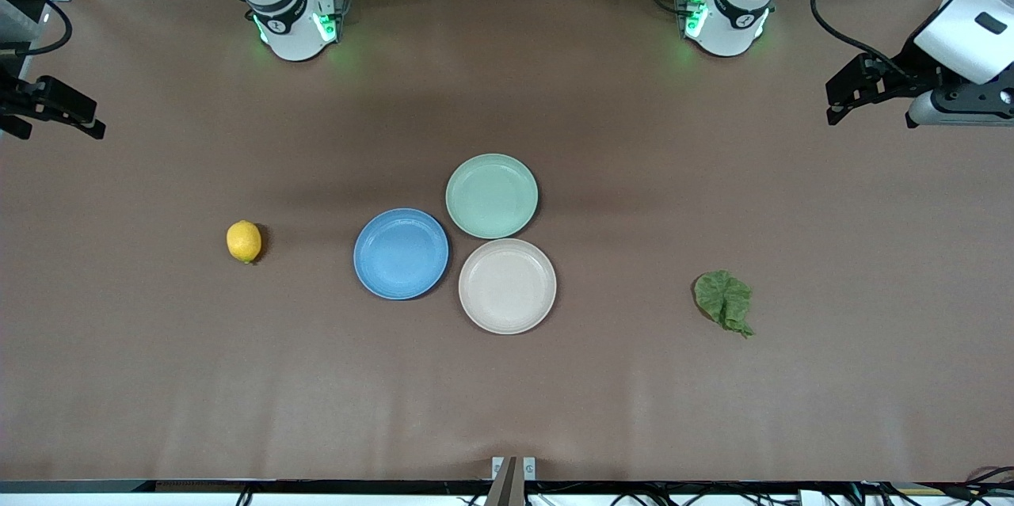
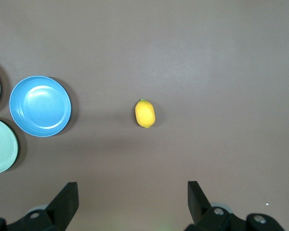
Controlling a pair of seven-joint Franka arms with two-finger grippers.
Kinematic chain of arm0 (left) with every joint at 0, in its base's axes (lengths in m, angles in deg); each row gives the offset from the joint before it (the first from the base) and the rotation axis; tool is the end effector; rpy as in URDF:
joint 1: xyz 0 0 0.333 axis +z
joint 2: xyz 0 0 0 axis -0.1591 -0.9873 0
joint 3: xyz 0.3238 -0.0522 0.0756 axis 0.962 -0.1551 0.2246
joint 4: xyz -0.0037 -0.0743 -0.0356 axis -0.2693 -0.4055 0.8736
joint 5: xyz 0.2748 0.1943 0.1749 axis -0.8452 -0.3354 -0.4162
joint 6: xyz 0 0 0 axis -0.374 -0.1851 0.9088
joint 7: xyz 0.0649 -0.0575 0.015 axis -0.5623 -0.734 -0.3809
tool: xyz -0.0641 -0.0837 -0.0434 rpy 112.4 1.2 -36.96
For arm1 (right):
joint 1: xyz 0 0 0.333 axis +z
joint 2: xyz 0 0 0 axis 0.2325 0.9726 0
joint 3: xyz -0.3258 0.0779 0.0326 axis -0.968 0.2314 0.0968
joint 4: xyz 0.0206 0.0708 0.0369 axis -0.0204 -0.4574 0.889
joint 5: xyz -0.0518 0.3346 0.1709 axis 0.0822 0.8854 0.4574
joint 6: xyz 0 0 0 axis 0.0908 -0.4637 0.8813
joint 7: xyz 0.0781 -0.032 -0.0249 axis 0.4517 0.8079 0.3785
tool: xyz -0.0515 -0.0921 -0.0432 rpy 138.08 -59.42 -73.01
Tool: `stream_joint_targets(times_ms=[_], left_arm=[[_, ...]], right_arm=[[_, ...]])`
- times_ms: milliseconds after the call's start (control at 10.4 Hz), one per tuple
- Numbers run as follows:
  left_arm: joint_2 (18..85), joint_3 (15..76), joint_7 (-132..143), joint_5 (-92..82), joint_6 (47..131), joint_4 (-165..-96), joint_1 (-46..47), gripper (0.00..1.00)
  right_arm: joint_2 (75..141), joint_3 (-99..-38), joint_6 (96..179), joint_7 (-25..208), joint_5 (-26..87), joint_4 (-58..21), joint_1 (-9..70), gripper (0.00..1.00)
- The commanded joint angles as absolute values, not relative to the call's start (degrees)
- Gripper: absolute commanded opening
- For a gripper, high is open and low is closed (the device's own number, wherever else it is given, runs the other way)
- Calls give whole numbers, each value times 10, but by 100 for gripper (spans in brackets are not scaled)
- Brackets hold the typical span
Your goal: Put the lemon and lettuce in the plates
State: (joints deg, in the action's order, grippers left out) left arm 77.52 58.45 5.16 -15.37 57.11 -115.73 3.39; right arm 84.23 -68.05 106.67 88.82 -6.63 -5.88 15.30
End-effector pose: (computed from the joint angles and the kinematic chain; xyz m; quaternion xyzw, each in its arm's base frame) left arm 0.5207 -0.0991 0.6798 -0.9992 0.0361 -0.0149 0.0088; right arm 0.5288 -0.0274 0.6624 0.9999 -0.0031 -0.0129 0.0012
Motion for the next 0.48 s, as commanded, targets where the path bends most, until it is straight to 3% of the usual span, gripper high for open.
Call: stream_joint_targets(times_ms=[0, 386], left_arm=[[776, 580, 66, -159, 561, -1151, 39, 100], [769, 580, 62, -162, 562, -1152, 34, 100]], right_arm=[[850, -680, 1082, 877, -77, -53, 157, 100], [863, -680, 1086, 877, -76, -56, 156, 100]])
